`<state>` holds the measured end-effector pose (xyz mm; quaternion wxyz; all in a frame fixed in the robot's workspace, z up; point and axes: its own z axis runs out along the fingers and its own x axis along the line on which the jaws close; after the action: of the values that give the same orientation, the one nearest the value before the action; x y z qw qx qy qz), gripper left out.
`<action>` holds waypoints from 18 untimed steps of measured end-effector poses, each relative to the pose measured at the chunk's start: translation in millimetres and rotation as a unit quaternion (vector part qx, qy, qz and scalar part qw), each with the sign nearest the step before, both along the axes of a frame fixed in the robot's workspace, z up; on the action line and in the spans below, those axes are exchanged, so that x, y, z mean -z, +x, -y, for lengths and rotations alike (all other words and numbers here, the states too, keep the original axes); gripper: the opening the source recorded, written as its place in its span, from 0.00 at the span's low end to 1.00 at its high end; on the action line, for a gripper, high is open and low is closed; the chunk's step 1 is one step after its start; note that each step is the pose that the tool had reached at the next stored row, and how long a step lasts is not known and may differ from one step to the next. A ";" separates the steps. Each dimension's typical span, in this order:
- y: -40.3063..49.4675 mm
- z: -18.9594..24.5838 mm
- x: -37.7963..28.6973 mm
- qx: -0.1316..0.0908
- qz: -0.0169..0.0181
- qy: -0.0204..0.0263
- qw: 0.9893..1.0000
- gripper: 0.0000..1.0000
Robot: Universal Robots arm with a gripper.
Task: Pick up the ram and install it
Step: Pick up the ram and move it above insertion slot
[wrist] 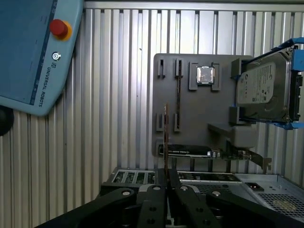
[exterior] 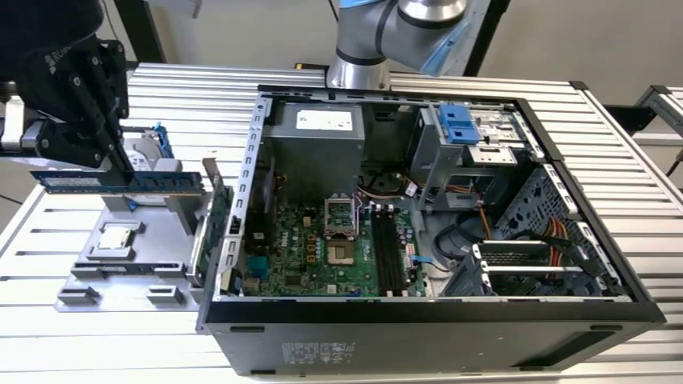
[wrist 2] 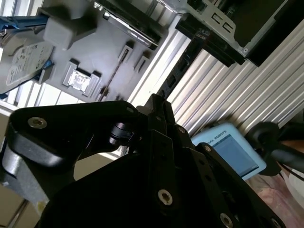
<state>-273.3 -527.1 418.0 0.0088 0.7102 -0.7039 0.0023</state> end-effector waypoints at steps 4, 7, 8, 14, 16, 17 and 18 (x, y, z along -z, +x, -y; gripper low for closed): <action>2.6 0.0 0.0 0.000 0.000 0.000 1.000 0.00; 5.7 0.0 0.0 0.000 0.000 0.000 1.000 0.00; 7.1 0.0 0.0 0.000 0.000 0.000 1.000 0.00; 14.9 0.0 0.0 0.000 0.000 0.000 1.000 0.00; 17.3 0.0 0.0 0.000 0.000 0.000 1.000 0.00; 18.6 0.0 0.0 0.000 0.000 0.000 1.000 0.00; 20.0 0.0 0.0 0.000 0.000 0.000 1.000 0.00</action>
<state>-253.4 -527.1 418.1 0.0090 0.7102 -0.7039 0.0022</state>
